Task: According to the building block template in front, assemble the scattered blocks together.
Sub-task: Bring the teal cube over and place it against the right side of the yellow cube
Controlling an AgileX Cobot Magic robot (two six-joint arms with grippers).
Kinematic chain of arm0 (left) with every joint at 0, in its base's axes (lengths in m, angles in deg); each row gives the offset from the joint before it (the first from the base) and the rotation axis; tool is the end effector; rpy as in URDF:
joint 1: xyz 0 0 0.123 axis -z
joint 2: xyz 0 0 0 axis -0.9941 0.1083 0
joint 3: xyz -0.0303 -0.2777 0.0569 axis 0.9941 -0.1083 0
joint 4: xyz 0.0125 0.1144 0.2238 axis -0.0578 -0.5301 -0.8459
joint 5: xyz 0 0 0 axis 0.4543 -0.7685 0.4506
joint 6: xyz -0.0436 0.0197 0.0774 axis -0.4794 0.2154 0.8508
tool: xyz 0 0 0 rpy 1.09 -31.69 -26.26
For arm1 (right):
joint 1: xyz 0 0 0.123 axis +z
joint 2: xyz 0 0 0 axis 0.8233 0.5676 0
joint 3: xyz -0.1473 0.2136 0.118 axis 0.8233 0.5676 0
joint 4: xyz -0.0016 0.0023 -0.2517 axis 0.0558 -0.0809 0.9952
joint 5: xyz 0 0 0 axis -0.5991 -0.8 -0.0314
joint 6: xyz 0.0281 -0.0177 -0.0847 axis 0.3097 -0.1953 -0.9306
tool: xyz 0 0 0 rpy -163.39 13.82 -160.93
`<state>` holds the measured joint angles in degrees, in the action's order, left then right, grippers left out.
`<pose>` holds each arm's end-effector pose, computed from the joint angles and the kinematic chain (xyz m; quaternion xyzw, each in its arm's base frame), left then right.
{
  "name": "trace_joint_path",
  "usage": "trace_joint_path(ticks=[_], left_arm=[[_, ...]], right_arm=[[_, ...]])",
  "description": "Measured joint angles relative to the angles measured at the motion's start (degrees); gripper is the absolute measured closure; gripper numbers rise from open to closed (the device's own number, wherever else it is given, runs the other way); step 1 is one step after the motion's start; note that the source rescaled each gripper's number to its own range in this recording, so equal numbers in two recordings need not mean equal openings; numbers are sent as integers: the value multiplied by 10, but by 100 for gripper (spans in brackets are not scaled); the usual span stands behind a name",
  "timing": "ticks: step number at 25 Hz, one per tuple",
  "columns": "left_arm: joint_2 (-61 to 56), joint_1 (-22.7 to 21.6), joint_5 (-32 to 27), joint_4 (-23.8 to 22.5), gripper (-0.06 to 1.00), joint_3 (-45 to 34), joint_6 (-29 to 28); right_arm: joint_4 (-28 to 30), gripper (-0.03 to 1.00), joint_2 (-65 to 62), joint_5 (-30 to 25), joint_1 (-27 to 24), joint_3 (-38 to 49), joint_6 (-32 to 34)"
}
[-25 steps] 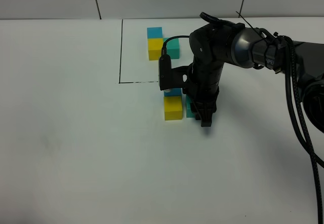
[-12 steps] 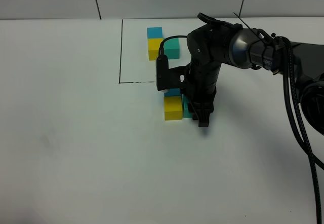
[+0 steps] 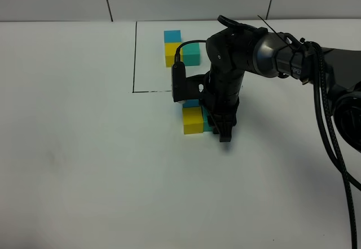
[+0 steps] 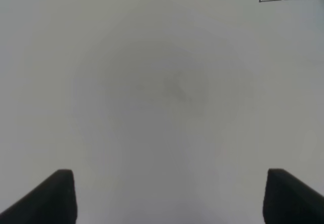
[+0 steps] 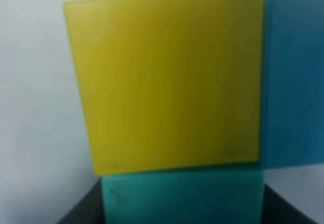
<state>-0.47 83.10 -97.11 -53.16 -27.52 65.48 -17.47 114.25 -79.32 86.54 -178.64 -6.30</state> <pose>0.0031 -0.0061 0.2791 0.0310 0.8653 -0.0159 0.5001 0.3857 0.2311 0.1093 -0.7201 0.6917 -0.0221 0.0500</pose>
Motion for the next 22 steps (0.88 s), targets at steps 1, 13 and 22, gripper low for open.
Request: trace_joint_path(ticks=[1,13,22], left_arm=[[0,0,0,0,-5,0,0],[0,0,0,0,-5,0,0],[0,0,0,0,-5,0,0]], right_arm=[[0,96,0,0,0,0,0],[-26,96,1,5,0,0,24],[-30,96,1,6,0,0,40]])
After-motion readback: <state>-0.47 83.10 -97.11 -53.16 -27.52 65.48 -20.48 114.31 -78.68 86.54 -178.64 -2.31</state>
